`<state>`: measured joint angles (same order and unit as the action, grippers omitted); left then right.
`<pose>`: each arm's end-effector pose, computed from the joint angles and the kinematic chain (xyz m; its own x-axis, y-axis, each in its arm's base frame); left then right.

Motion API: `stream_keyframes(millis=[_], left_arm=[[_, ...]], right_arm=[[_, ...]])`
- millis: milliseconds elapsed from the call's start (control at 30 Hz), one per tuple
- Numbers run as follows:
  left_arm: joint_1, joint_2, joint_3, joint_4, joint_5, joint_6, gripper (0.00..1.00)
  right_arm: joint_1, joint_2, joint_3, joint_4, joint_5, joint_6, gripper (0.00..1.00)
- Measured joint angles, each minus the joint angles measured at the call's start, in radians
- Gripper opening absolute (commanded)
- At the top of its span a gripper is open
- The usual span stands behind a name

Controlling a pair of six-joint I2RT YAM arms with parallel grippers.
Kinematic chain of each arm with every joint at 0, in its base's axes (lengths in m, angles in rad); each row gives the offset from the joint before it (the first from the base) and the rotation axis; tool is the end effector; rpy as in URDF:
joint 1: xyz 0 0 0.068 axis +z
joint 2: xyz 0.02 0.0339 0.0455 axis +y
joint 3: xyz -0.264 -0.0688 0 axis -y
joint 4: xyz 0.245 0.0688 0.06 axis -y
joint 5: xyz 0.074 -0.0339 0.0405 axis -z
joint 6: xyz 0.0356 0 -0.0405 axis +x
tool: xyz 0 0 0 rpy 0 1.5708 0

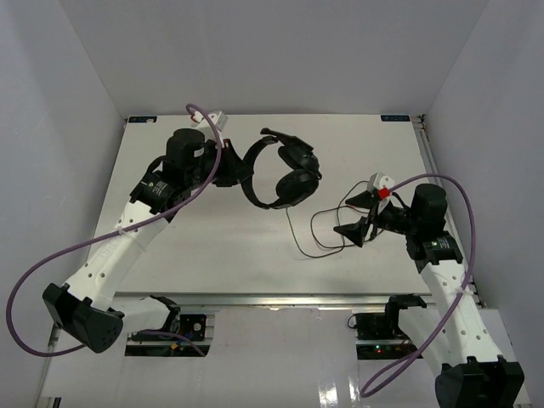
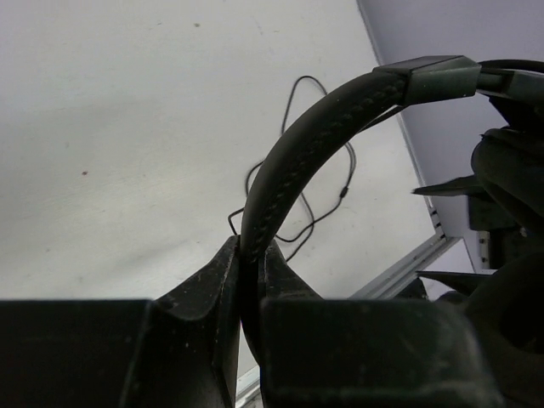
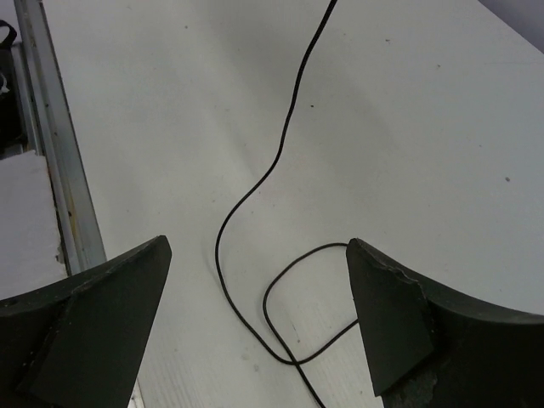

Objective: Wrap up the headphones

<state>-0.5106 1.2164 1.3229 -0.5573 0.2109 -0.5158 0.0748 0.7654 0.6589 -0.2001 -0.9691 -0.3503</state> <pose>0.2263 -0.1353 0.3994 -0.6474 -0.1901 -0.7380 0.3712 0.7670 -0.5233 0.1667 0.0419 0.3016 0.0008 -0.1947 -0.9809 -0.8792 0.4673 -0.0935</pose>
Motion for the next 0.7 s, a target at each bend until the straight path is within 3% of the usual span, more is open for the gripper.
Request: stream_keyframes(millis=[200,500,700], left_arm=[[-0.112,0.047,0.128,-0.052,-0.041,-0.034,0.0],[-0.243,0.151,0.305,-0.096,-0.088,-0.065,0.0],[-0.264,0.151,0.321,-0.111,-0.092,-0.077,0.0]], right_arm=[[0.063,0.123,-0.001,0.15,0.122,0.095,0.9],[0.1,0.28,0.001,0.355,-0.091,0.084,0.9],[0.158,0.351,0.009,0.462,-0.103,0.109,0.92]])
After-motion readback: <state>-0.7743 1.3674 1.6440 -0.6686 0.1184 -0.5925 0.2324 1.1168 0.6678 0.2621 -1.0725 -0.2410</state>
